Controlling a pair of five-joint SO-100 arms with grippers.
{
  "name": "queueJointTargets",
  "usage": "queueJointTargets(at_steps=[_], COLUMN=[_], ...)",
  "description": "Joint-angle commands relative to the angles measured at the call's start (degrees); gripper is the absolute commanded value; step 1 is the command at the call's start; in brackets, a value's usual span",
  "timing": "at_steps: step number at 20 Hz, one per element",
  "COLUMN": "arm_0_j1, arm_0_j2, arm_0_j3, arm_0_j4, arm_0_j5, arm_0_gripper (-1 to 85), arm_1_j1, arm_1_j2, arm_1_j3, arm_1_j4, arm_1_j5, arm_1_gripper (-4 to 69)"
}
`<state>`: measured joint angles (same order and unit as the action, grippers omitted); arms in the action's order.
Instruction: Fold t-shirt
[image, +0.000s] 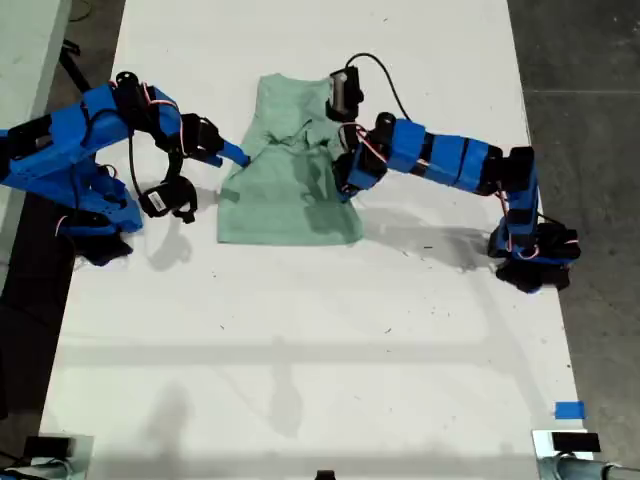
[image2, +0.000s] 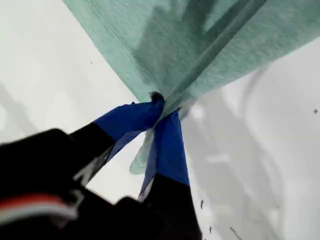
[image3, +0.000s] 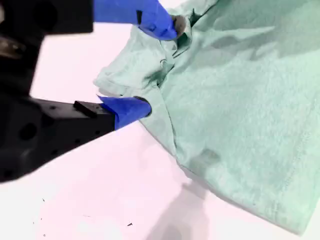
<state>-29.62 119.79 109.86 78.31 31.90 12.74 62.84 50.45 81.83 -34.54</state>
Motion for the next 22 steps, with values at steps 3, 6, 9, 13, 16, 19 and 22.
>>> queueJointTargets(at_steps=[3,6,9,13,16,19,22], arm_0_j1=[1.1,1.5,1.8,2.1,2.2,2.3,2.5], arm_0_j2=[2.2,2.2,2.9,3.8,4.5,4.6,4.7], arm_0_j3=[-0.2,-0.2,0.8,1.8,3.1,3.5,4.0], arm_0_j4=[-1.1,-1.1,-1.3,-1.3,-1.8,-2.4,-2.4], arm_0_j5=[-0.7,-0.9,-1.4,-1.8,-2.0,-2.1,-2.2], arm_0_gripper=[25.3,25.2,25.2,25.2,25.3,25.4,25.5], arm_1_j1=[-2.0,-0.5,1.4,3.6,4.3,5.0,5.2], arm_1_j2=[-5.3,-10.6,-14.2,-15.6,-15.3,-15.7,-8.7], arm_1_j3=[-5.8,-5.9,-5.9,-6.3,-7.6,-9.1,-11.5], arm_1_j4=[-5.9,-10.5,-15.8,-19.5,-19.1,-17.3,-9.1], arm_1_j5=[8.0,11.2,13.7,15.0,13.7,9.1,6.9], arm_1_gripper=[-1.4,-1.4,-1.4,-1.4,-1.4,29.1,31.2])
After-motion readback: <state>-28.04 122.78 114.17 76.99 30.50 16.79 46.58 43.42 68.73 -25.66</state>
